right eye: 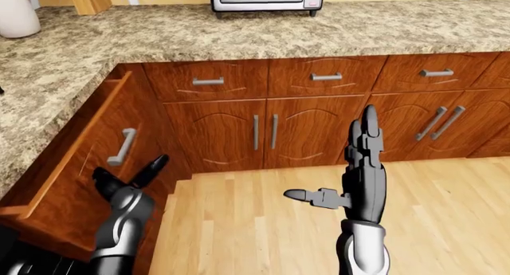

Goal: Close the right drawer.

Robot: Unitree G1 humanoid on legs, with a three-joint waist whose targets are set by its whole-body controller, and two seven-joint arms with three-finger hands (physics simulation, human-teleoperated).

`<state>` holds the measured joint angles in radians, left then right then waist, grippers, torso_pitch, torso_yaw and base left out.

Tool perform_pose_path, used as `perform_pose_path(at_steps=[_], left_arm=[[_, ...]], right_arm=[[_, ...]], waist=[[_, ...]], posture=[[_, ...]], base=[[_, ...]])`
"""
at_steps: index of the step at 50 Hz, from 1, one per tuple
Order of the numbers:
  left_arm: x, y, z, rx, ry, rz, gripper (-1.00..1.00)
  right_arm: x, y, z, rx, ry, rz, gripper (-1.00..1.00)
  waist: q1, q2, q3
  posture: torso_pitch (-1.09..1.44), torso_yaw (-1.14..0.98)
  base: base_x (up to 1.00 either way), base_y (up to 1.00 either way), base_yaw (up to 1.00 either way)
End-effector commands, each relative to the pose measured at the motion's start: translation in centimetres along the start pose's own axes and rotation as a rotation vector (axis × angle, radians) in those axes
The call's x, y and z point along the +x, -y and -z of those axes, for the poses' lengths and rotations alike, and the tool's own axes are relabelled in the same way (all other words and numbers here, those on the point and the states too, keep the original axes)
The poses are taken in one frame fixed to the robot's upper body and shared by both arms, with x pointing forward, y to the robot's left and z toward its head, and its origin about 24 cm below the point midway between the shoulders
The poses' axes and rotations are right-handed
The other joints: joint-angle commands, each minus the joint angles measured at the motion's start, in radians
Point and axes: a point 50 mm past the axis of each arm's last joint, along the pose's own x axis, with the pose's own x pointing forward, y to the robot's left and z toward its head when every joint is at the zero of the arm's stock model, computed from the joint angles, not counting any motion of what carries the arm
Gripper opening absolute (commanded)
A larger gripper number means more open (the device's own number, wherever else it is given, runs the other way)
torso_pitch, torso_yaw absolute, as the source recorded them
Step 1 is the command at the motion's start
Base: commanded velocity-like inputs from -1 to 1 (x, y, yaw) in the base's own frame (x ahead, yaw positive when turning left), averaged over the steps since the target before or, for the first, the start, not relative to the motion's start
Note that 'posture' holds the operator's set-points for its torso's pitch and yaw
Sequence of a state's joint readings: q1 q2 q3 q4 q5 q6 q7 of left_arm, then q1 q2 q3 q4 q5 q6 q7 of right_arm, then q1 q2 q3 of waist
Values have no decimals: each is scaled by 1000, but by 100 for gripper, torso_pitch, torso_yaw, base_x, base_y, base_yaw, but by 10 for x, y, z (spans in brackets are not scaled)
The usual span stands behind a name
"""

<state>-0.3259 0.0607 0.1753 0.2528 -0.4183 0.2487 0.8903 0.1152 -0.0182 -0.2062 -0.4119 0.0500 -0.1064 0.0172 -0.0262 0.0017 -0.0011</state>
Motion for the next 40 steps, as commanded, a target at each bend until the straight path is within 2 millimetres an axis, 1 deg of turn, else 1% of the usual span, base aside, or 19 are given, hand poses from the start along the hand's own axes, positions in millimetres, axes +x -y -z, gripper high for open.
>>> perform_pose_path(at_steps=[1, 13, 19, 27, 40], left_arm=[[7, -8, -22, -65, 74, -59, 100], [19, -16, -27, -95, 62, -98, 100], [27, -26, -37, -131, 65, -137, 100], [34, -36, -45, -168, 60, -168, 100], [49, -57, -56, -213, 55, -271, 100]], right_arm=[[3, -1, -14, -2, 82, -3, 100], [4, -1, -14, -1, 82, -6, 100], [4, -2, -14, -2, 80, -6, 100], [3, -2, -13, -2, 78, -7, 100], [4, -2, -13, -2, 79, -5, 100]], waist=[[7, 0, -16], [7, 4, -14], [5, 7, -11], [1, 9, -8], [-5, 14, -6]], posture=[[0, 0], [0, 0], [0, 0], [0, 0], [0, 0]], base=[[0, 0, 0], [0, 0, 0], [0, 0, 0], [0, 0, 0], [0, 0, 0]])
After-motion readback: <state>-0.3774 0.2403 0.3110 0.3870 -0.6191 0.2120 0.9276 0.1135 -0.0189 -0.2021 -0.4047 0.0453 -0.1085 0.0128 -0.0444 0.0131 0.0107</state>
